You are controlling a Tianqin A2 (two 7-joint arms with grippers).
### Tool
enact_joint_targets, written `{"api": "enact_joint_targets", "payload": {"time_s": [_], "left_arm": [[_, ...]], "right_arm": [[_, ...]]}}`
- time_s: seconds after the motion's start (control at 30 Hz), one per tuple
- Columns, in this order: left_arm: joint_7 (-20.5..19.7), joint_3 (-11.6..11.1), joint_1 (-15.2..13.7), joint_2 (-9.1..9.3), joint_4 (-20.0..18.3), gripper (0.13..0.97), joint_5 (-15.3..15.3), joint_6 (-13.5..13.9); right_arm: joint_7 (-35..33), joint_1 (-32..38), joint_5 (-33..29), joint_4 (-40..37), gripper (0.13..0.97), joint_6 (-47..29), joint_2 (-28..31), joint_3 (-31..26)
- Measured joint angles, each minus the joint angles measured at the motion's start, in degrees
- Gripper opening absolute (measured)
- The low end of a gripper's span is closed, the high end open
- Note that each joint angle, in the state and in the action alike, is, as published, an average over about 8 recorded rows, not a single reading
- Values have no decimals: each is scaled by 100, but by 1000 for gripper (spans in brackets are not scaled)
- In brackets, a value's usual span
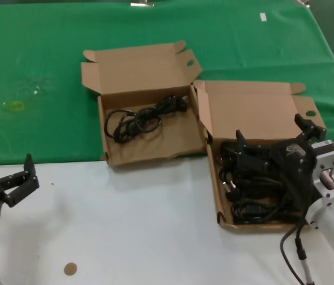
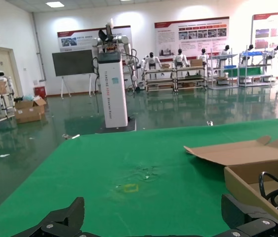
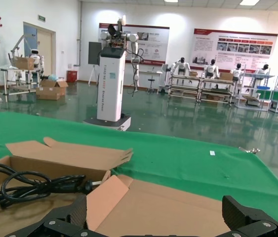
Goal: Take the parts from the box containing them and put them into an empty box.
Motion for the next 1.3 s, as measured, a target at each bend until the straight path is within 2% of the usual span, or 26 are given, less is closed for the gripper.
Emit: {"api": "enact_joint_targets", "payload": {"time_s": [1.3], "left_arm": [[0,0,0,0,0,966,0,0]], "right_arm": [[25,-82,46,56,966,60,3,45]]}}
